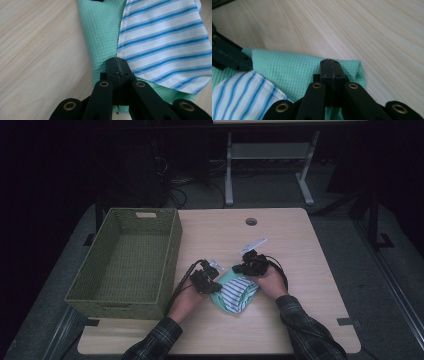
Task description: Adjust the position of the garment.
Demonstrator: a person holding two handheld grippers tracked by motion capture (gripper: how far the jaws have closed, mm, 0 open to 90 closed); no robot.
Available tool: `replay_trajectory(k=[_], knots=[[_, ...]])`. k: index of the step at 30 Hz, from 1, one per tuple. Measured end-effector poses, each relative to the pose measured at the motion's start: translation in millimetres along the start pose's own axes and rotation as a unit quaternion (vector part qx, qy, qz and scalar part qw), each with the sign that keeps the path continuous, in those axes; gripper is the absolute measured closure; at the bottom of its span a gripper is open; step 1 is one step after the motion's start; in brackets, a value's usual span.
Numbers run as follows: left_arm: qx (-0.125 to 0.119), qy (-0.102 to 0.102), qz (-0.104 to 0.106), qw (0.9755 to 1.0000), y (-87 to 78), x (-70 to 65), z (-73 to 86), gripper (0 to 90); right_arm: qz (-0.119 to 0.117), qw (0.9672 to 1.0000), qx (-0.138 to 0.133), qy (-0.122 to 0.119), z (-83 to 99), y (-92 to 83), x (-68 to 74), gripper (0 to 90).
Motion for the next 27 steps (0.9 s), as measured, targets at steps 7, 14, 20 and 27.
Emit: replay_trajectory(k=[7, 14, 20, 27], knots=[[-0.002, -0.012, 0.003, 0.9999, 3.9, 8.6, -7.2, 89.6, 0.011, 0.9999, 0.012, -0.003, 14.9, -14.2, -4.4, 90.0], [-0.002, -0.005, 0.002, 1.0000, 11.5, 9.1, -18.8, 89.6, 0.019, 0.9997, 0.015, -0.005, 30.3, -28.9, -4.7, 90.0], [-0.007, 0.003, 0.002, 1.0000, 20.4, 11.6, -33.6, 89.6, 0.021, 0.9996, 0.017, -0.005, 46.2, -44.2, -3.1, 90.0], [-0.014, 0.011, 0.002, 0.9998, 26.8, 16.8, -45.3, 89.6, 0.012, 0.9998, 0.013, 0.004, 54.8, -51.8, 1.8, 90.0]])
Point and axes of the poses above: each handheld gripper's, and its own axes: y roughly forward along the jaws, z roughly out of its underside, x roughly to its left, the point moved 10 cm from there along y, roughly forward along the jaws, and after that the axes turned 1 degree about -x, right-handed, at the moved point
